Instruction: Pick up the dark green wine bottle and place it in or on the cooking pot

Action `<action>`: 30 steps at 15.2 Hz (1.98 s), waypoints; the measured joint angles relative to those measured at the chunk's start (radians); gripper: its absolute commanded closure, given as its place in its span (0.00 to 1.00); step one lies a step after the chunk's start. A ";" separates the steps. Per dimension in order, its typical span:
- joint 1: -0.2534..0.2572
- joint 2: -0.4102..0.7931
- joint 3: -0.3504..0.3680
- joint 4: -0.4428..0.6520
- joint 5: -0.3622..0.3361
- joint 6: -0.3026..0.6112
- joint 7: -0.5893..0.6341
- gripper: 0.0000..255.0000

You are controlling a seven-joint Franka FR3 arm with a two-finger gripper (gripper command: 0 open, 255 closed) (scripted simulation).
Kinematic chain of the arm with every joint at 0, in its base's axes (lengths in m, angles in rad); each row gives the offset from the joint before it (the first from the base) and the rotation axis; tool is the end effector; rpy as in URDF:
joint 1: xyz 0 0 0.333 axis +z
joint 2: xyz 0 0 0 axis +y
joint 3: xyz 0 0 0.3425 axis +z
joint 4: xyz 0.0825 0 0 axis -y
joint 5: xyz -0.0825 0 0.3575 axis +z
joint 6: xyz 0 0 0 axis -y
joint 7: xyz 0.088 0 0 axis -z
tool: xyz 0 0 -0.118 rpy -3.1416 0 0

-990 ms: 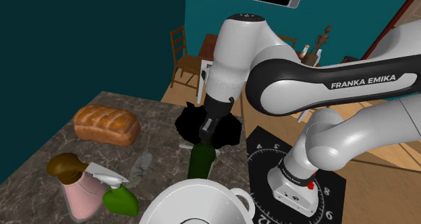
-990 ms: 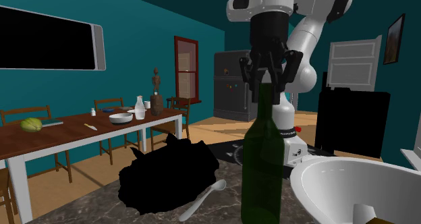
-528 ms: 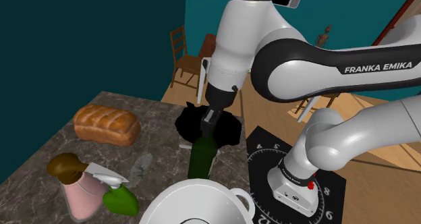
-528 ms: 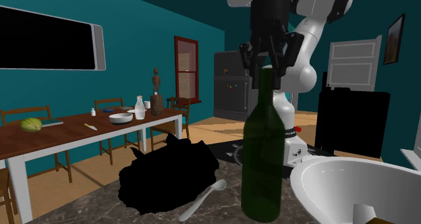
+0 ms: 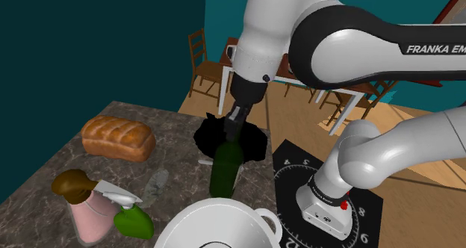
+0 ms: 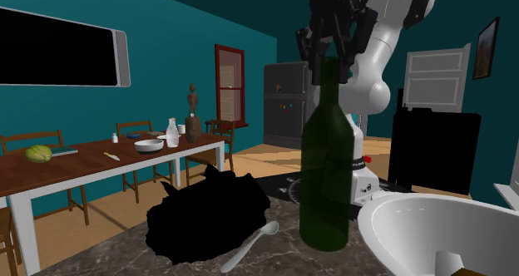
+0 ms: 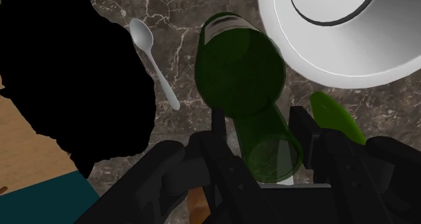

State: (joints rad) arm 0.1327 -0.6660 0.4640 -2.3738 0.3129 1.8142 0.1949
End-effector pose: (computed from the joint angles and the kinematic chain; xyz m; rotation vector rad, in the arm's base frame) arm 0.2457 0.2417 0.5483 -3.0708 -0.3914 -0.0752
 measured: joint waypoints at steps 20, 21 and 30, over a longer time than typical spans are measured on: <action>-0.025 0.046 -0.045 0.294 -0.048 -0.250 0.025 1.00; -0.025 0.048 -0.047 0.310 -0.050 -0.263 0.026 1.00; -0.015 0.091 0.027 0.511 -0.029 -0.399 0.153 1.00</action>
State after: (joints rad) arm 0.1179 -0.5747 0.4913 -1.8624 0.2840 1.4152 0.3479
